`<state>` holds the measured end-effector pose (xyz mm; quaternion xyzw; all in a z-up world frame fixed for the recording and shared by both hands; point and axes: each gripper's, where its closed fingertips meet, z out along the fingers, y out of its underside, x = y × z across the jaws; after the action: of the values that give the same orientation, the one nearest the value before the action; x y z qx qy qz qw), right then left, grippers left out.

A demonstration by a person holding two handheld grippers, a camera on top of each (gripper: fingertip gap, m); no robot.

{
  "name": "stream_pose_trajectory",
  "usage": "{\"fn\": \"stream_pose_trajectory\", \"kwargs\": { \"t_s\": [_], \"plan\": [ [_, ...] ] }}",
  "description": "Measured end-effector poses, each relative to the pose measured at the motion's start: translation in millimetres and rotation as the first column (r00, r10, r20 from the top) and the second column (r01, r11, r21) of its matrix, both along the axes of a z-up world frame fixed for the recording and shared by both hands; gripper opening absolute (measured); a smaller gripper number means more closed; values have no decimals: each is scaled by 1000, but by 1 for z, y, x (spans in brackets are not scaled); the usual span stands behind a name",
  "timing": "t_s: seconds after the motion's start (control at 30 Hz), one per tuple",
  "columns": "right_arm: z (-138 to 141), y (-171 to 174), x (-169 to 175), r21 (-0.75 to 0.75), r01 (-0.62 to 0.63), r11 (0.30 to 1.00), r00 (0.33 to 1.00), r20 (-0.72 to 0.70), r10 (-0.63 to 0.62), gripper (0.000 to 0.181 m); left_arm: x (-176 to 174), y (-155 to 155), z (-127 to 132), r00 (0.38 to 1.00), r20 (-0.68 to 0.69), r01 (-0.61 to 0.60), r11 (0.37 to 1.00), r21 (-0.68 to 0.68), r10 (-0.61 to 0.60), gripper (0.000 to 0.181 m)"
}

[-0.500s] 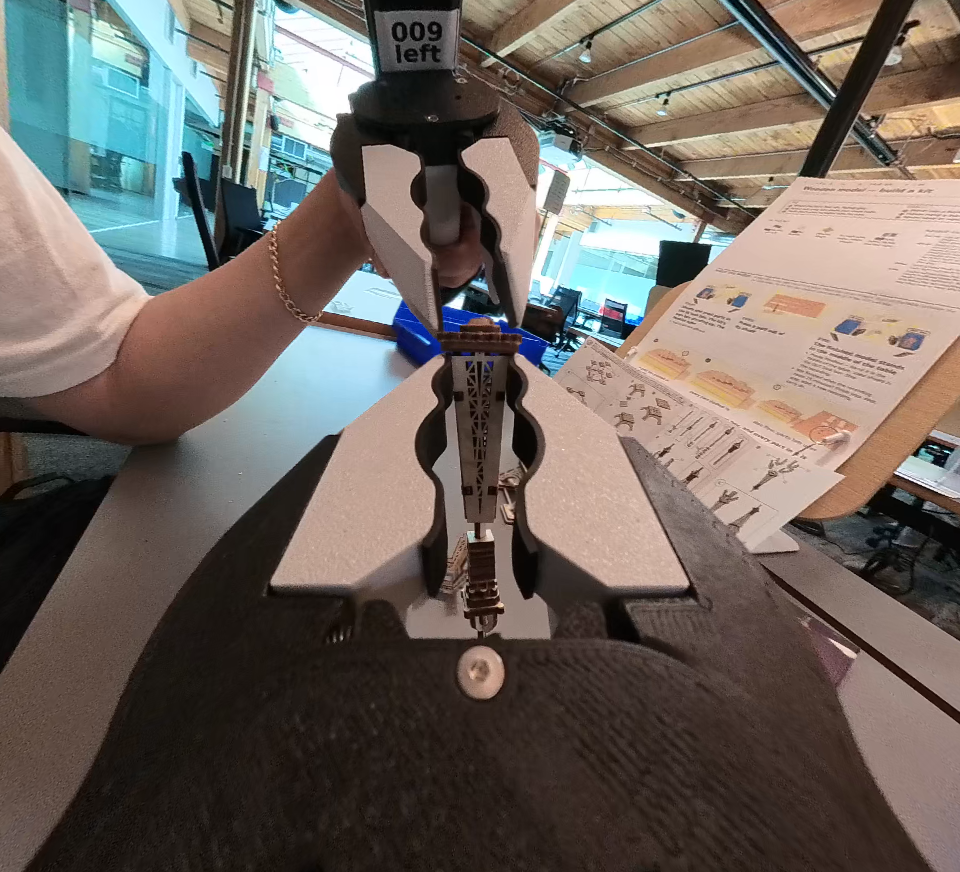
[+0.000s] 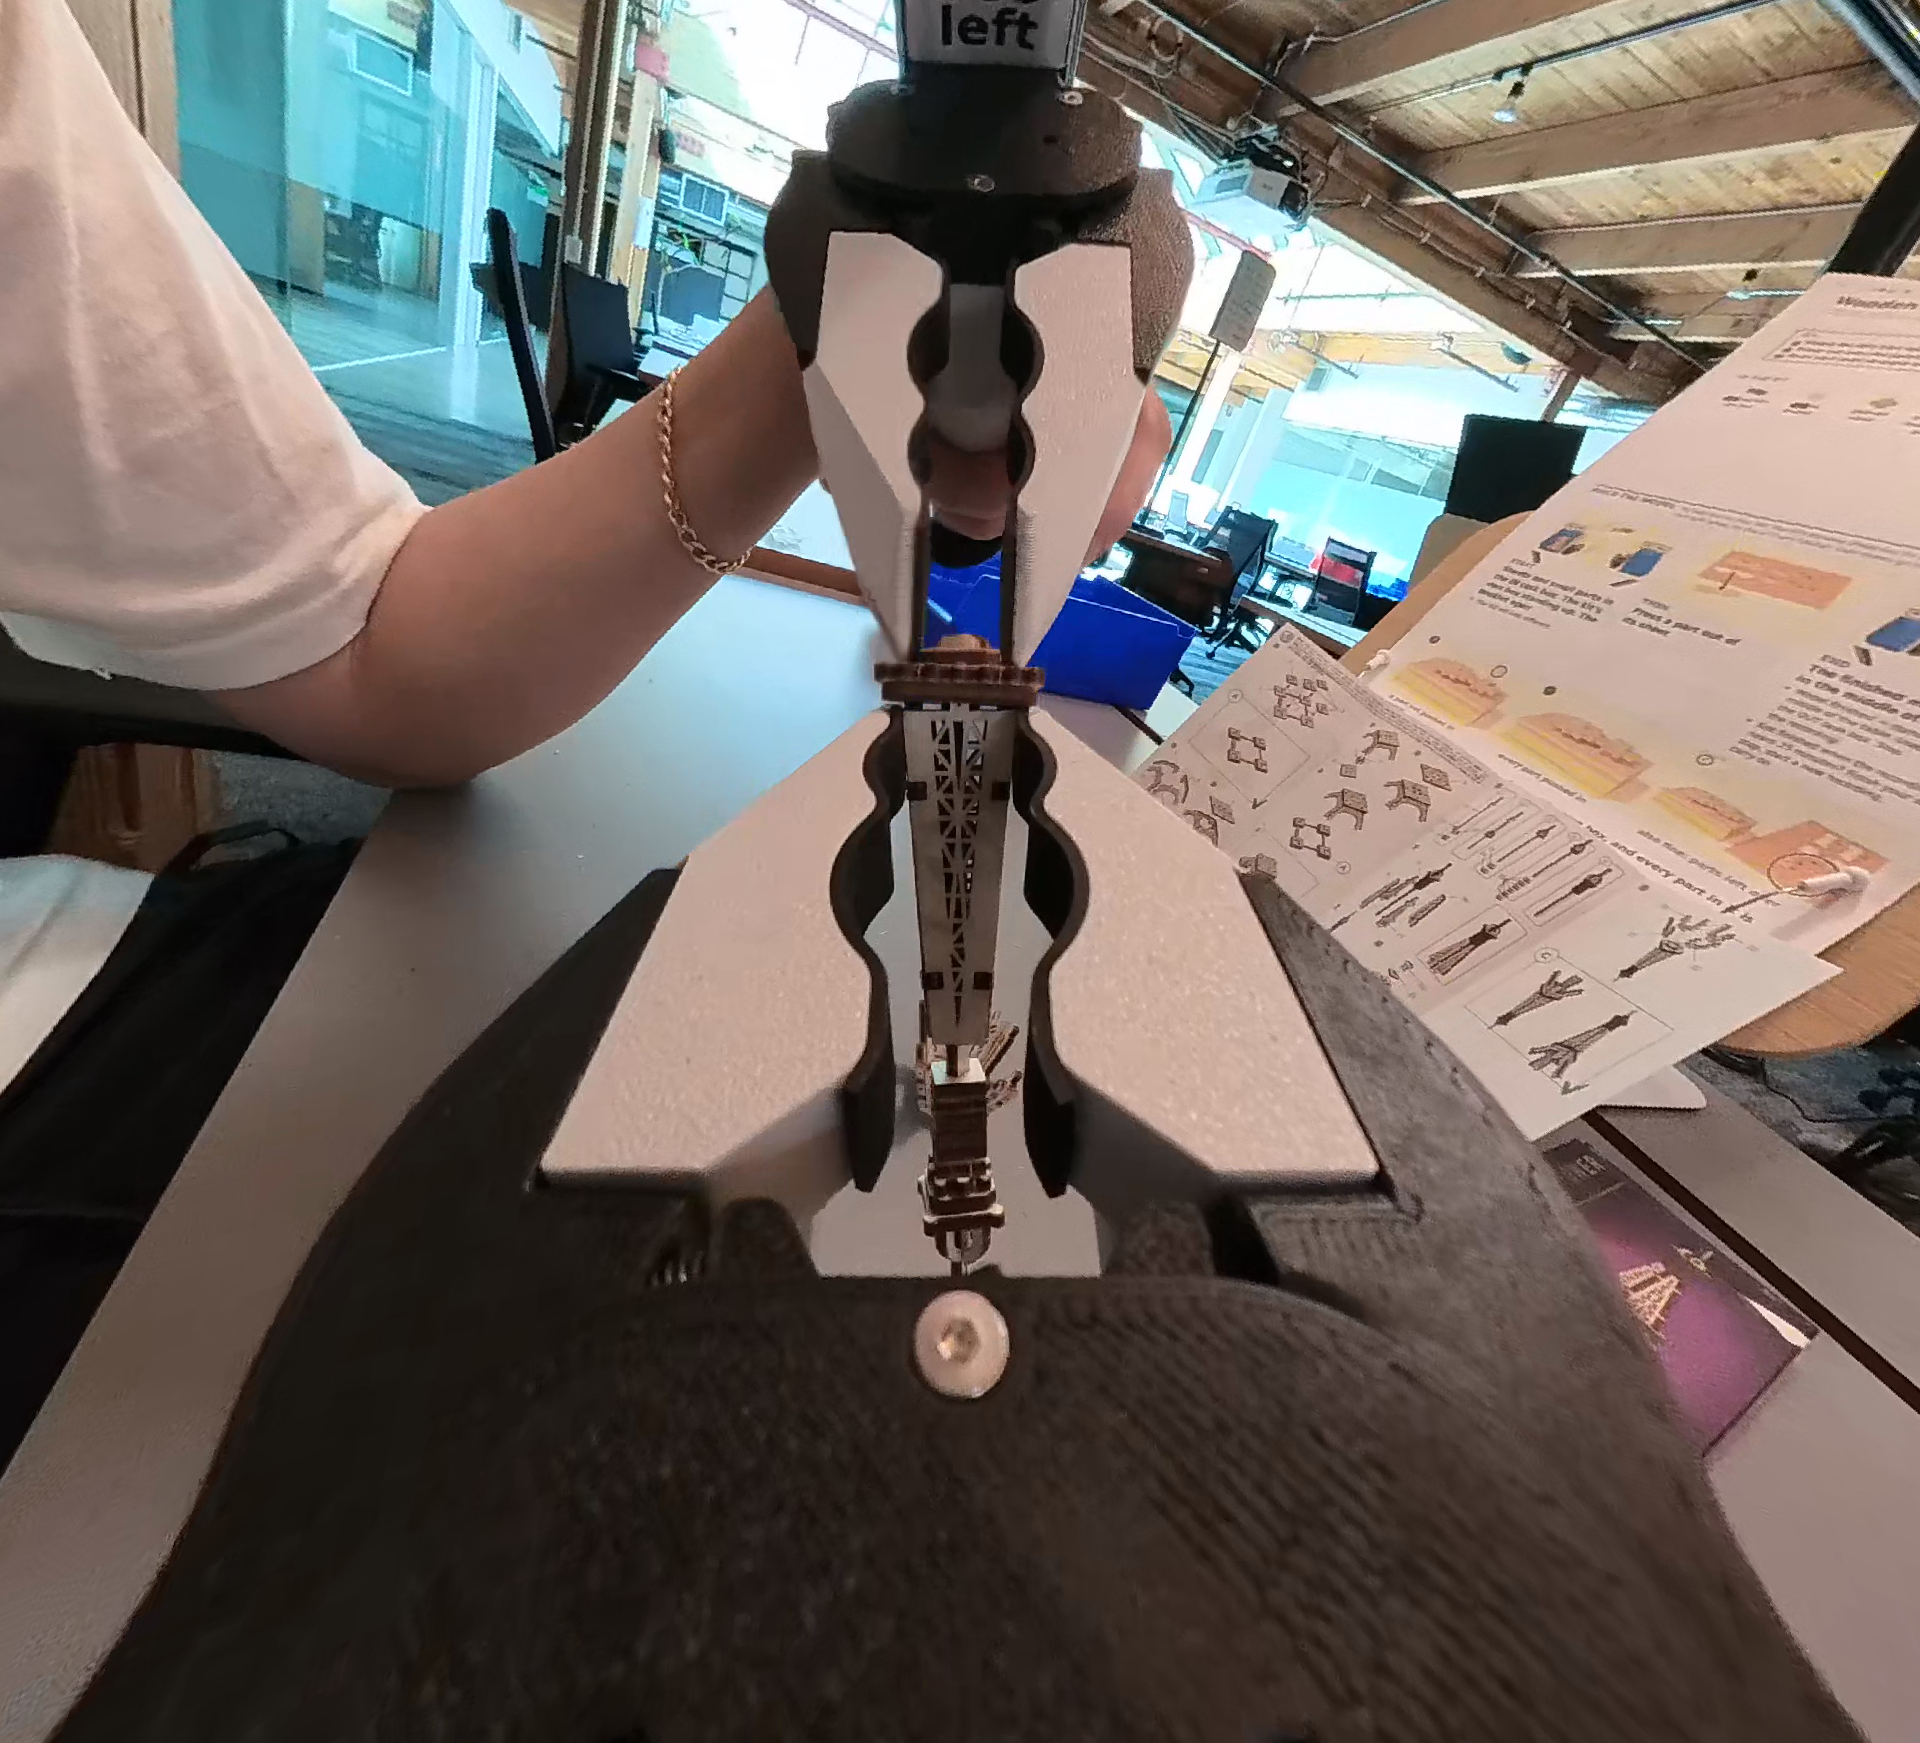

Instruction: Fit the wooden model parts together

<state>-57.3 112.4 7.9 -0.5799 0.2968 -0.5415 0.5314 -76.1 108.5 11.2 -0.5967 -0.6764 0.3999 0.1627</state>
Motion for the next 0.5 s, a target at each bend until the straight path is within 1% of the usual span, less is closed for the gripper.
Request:
{"fn": "stream_pose_trajectory", "kwargs": {
  "t_s": [0.1,0.23,0.37,0.43,0.5],
  "plan": [
    [-2,-1,2,-13,16,1000,1000,-14,-16,18,2,-1,-2,1000,16,-5,1000,-1,5,13],
    [-5,-3,5,-20,37,999,999,-39,-37,18,4,-1,-5,999,46,-8,1000,-8,9,11],
    [-7,3,6,-5,-3,1000,998,-63,3,18,5,6,-7,997,62,42,999,-20,-41,11],
    [-8,7,5,18,-41,999,996,-77,42,18,5,10,-9,994,83,79,996,-35,-76,11],
    [-11,11,5,35,-71,997,993,-93,74,18,6,11,-11,992,97,89,995,-40,-85,11]
  ]
}}
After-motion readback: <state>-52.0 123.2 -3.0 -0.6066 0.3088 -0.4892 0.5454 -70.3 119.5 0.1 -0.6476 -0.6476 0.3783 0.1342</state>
